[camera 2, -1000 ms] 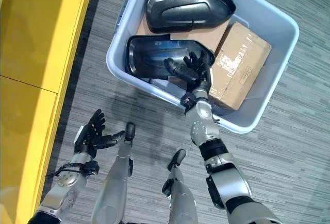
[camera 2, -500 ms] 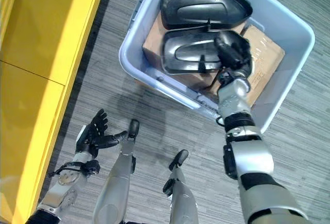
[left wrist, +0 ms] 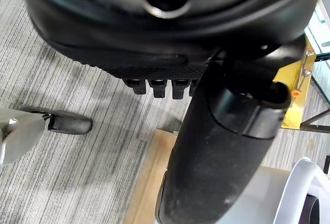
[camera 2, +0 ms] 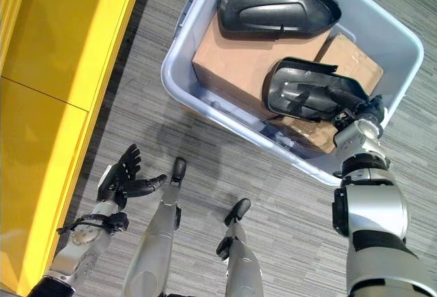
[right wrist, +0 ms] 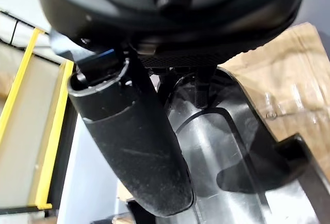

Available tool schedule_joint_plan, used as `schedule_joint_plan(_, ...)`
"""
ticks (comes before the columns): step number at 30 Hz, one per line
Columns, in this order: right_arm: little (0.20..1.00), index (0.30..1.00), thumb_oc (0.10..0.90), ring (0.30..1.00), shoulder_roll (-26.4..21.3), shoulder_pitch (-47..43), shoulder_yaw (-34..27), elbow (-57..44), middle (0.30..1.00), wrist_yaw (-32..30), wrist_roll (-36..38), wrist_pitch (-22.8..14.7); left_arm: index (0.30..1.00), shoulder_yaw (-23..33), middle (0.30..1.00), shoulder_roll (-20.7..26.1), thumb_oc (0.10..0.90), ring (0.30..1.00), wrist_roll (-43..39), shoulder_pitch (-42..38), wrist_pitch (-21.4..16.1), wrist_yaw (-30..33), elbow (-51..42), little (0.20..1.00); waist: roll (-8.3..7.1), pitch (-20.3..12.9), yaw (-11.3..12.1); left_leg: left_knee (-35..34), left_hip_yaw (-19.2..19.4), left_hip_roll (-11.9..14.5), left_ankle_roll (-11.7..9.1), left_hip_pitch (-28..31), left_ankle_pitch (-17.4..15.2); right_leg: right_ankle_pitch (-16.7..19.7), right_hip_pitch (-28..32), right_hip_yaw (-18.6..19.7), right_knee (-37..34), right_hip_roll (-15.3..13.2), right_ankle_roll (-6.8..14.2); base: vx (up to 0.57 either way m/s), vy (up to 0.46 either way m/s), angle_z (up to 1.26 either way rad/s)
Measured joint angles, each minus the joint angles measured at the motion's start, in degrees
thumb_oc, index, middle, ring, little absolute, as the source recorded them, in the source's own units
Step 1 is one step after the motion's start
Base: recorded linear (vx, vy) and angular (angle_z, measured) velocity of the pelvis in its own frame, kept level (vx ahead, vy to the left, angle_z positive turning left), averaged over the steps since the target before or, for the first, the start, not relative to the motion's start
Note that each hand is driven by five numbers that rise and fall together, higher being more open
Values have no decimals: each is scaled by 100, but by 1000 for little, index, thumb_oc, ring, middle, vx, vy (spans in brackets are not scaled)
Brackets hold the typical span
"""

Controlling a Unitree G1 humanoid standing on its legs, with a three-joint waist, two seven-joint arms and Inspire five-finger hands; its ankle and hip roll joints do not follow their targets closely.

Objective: Move parts from the plastic box to the shelf.

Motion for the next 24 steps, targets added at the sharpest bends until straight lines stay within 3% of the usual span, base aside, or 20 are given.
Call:
schedule_joint_plan(8, 1000, 1000, 900, 1000, -48, -92, 652, -295, 1000, 11, -685, 7, 1000, 2, 1000, 0, 900, 1000, 4, -18, -16, -2, -1, 1000, 5, 3, -47, 0, 6, 2, 0, -13, 0, 0, -23, 9, -1, -2, 0, 0, 0, 0)
schedule_joint_plan(18, 1000, 1000, 900, 1000, -62, -265, 672, -483, 1000, 197, -569, -49, 1000, 9, 1000, 2, 900, 1000, -3, -24, -51, -17, 20, 1000, 23, 6, -15, -1, 6, -2, 2, -17, 2, -3, -21, 3, -2, -8, 2, -2, 0, 0)
schedule_joint_plan(24, 1000, 1000, 900, 1000, -178, -443, 81, 110, 1000, 235, 149, -70, 1000, -30, 1000, -4, 900, 1000, -208, -4, -50, -129, 75, 1000, 279, 13, 43, -25, -17, -23, 11, -27, 20, -7, -21, -24, -4, -16, 8, 5, -9, 2)
